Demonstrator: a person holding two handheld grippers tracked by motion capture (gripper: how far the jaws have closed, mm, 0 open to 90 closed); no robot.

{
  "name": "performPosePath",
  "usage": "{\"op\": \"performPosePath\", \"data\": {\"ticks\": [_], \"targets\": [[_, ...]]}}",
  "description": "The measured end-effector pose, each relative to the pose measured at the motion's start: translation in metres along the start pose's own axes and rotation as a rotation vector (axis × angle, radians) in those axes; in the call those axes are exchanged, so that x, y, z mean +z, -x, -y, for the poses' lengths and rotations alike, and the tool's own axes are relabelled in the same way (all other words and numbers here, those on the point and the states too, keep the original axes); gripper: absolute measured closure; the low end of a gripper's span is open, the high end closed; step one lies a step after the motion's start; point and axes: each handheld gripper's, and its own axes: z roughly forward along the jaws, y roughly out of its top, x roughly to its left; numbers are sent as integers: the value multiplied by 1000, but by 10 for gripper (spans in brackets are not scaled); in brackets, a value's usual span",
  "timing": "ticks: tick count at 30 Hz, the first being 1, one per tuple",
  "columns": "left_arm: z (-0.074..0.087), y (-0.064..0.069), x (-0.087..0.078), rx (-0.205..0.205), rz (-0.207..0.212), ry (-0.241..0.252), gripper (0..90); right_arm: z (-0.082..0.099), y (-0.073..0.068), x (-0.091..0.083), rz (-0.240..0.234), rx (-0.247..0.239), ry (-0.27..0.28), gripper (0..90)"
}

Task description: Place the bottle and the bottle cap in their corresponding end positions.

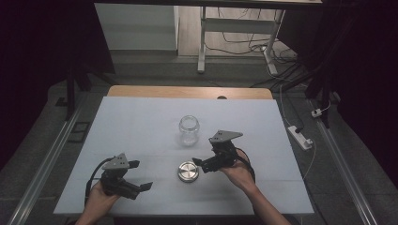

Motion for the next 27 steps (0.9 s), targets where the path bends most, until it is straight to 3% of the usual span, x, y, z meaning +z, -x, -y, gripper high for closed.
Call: {"op": "performPosePath", "data": {"ticks": [7,16,27], "targets": [[11,1,-14,-18,-20,12,8,16,3,-23,39,22,4,0],[27,0,-31,-70,-48,32,8,42,3,-52,75,63,14,0],[48,0,-50,-104,-106,32,8,72,4,-89,164,100,19,0]]}}
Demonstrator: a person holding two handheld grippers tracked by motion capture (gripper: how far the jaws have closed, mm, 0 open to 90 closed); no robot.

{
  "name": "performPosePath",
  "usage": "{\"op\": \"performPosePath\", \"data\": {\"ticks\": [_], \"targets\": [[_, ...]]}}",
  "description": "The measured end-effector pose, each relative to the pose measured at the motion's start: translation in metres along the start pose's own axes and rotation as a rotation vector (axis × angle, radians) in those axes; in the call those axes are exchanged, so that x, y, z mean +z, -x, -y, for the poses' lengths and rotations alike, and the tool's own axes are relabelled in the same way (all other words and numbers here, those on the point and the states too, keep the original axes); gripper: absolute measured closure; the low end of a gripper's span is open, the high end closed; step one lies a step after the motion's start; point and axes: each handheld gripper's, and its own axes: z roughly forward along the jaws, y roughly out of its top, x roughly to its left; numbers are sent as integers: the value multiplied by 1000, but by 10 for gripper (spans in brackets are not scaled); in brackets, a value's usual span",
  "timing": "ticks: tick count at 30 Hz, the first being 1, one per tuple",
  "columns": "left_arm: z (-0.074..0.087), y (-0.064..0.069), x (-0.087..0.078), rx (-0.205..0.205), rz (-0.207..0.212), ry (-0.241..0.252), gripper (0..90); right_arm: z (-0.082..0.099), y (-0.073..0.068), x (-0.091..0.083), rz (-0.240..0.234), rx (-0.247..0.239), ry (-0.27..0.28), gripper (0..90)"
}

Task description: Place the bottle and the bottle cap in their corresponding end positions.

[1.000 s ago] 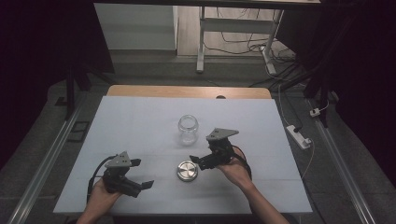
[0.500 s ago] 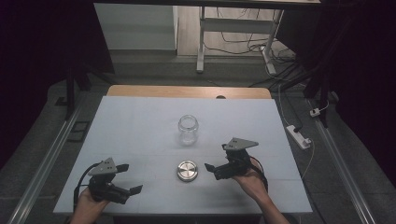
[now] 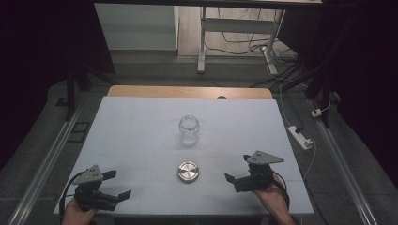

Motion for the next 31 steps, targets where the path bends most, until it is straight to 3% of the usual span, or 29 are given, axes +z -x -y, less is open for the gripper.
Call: {"op": "performPosePath", "data": {"ticks": [11,19,24,31], "targets": [[15,-2,-9,-21,-52,-25,8,26,8,-29,83,51,2,0],[22,-2,-12,-27,-97,-52,6,48,13,-43,138,98,-39,0],[25,-2,-14,-44,-118,-67,7,54,14,-48,141,116,-51,0],[23,-2,-11,-40,-110,-92,6,55,15,-48,132,125,-81,0]]}}
